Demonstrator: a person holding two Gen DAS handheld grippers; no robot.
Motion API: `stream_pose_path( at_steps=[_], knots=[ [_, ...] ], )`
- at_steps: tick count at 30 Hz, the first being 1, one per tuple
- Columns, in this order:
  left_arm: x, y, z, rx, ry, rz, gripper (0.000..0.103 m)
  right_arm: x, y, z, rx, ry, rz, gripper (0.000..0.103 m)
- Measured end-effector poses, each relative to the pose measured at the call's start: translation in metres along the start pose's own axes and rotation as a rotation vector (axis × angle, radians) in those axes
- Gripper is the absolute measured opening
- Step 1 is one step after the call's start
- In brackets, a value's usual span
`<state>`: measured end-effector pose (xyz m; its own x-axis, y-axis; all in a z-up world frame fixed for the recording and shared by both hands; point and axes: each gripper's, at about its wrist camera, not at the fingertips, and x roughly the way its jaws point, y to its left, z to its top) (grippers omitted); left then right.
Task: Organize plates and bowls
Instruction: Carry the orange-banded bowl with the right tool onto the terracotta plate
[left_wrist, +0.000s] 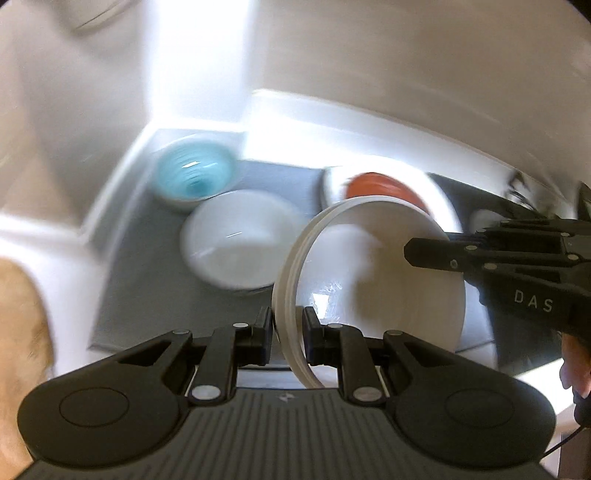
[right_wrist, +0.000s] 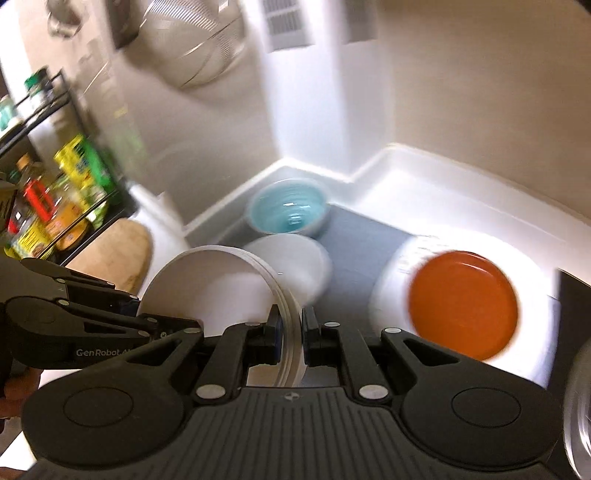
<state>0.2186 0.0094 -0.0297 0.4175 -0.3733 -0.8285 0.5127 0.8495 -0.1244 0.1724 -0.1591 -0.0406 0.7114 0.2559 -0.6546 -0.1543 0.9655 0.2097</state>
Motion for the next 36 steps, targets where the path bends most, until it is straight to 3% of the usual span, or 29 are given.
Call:
stream_pose_path(
  at_steps=[9, 15, 18, 24, 36],
  knots=[
    [-0.002, -0.084, 0.035, 0.171, -0.047, -0.118, 0.02, -0.077, -0.059, -0.019, 0.083, -0.127, -0.155, 0.012],
    [0.02, -0.102, 0.074, 0.204, -0.044, -0.146, 0.02, -0.095, -0.095, -0.012, 0.13, -0.192, -0.204, 0.012],
    [0.035, -0.1, 0.096, 0.185, -0.014, -0.163, 0.02, -0.088, -0.109, -0.002, 0.153, -0.2, -0.211, 0.013],
    [0.071, -0.096, 0.125, 0.173, 0.006, -0.13, 0.02, -0.056, -0.133, 0.017, 0.177, -0.2, -0.225, 0.013],
    [0.154, -0.085, 0.148, 0.155, 0.141, -0.119, 0.019, 0.016, -0.175, 0.029, 0.265, -0.095, -0.251, 0.013]
  ],
)
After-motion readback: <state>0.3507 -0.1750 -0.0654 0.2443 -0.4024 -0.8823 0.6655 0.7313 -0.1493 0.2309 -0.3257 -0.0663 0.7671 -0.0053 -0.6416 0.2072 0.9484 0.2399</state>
